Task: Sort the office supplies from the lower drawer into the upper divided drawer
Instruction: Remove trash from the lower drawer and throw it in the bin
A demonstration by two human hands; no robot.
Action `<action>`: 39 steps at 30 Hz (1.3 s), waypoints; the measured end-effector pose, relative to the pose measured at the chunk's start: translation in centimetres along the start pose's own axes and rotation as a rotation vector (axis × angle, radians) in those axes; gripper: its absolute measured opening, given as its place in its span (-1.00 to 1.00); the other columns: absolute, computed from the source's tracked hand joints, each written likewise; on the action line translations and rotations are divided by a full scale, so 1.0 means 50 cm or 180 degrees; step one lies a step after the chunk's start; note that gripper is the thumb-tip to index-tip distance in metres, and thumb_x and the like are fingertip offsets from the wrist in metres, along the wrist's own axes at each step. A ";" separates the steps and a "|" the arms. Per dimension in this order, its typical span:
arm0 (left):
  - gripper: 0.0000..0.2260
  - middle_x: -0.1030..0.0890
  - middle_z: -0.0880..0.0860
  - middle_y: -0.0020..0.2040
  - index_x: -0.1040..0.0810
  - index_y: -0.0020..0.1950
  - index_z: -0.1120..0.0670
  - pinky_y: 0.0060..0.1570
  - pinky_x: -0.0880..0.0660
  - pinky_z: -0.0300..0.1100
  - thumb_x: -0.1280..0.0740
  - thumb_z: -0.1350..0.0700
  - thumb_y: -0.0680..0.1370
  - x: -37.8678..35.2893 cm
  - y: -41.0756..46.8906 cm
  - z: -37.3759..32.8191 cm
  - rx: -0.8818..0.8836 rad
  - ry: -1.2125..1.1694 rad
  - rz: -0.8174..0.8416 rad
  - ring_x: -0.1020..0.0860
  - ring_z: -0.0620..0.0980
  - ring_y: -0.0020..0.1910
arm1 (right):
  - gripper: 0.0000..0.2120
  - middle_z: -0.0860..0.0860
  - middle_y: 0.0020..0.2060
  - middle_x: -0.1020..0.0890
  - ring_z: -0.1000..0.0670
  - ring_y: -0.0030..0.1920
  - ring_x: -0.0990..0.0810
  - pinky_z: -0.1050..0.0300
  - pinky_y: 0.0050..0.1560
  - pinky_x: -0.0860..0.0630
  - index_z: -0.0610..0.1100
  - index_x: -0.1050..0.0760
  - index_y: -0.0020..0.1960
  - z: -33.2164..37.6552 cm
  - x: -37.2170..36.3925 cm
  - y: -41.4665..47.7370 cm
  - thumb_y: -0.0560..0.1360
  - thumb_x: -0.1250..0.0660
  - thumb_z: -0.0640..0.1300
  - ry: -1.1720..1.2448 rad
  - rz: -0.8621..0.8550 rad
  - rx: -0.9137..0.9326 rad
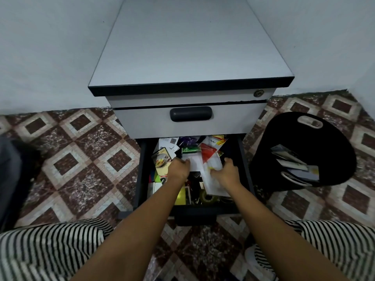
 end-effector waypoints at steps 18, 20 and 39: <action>-0.81 -0.51 0.06 -0.27 -0.59 0.03 0.31 -0.47 -0.35 -0.32 -0.33 0.23 0.49 -0.040 0.002 -0.022 0.0072 -0.0034 0.0783 -0.49 -0.01 -0.32 | -0.74 -0.16 -0.19 -0.51 -0.12 -0.15 -0.53 0.02 -0.04 -0.49 -0.41 -0.46 0.12 -0.001 -0.004 0.041 0.48 -0.34 -0.31 0.1712 0.0163 -0.0803; -0.92 -0.48 0.06 -0.27 -0.55 -0.06 0.23 -0.43 -0.39 -0.31 -0.28 0.26 0.51 -0.034 0.000 -0.020 0.0139 -0.0435 0.0833 -0.43 -0.06 -0.34 | -0.67 -0.22 0.00 -0.53 -0.20 0.05 -0.54 -0.04 0.11 -0.49 -0.43 -0.43 0.21 0.001 -0.005 0.039 0.48 -0.34 -0.31 0.1832 0.0188 -0.0821; -0.93 -0.52 0.20 -0.10 -0.41 0.03 0.18 -0.48 -0.52 -0.01 -0.24 0.22 0.58 -0.018 -0.033 0.015 0.0843 -0.2245 0.1152 -0.52 0.19 -0.16 | -0.99 -0.16 -0.28 -0.50 -0.10 -0.30 -0.50 0.17 -0.39 -0.50 -0.32 -0.53 -0.13 -0.007 0.023 -0.005 0.46 -0.35 -0.36 0.2041 0.0434 -0.0556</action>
Point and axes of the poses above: each hand's wrist, its own y-axis towards the middle knuckle, its own x-axis out of the back of the hand, z = x × y, the point moved 7 cm from there along y, towards the middle knuckle
